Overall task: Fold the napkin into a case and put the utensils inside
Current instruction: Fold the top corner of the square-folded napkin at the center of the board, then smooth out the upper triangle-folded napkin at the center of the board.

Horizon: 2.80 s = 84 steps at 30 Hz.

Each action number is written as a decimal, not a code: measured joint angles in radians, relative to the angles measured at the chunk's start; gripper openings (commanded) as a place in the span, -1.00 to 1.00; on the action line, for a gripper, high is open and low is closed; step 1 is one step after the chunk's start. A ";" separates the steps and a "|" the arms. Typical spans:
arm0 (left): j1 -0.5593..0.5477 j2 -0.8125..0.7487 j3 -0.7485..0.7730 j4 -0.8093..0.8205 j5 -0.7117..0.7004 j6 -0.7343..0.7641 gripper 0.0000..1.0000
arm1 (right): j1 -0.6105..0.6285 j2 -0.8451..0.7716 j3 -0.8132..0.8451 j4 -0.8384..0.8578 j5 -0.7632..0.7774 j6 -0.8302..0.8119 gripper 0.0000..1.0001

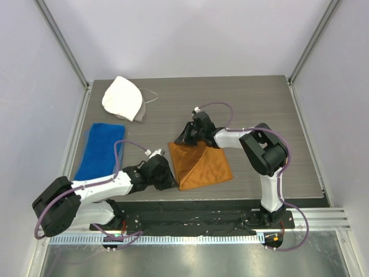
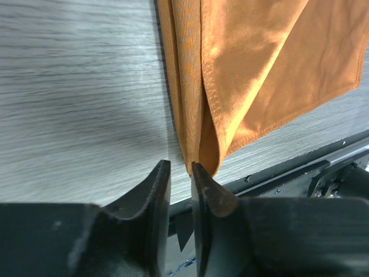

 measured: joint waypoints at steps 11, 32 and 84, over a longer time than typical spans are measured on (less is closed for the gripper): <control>0.022 -0.058 0.156 -0.102 -0.079 0.063 -0.38 | 0.000 -0.003 0.001 -0.015 -0.024 -0.030 -0.01; 0.032 0.278 0.286 0.016 0.058 0.135 -0.46 | -0.361 -0.333 -0.192 -0.242 -0.011 -0.230 -0.59; 0.219 0.109 0.320 -0.069 0.026 0.183 -0.03 | -0.360 -0.289 0.002 -0.426 0.076 -0.431 0.19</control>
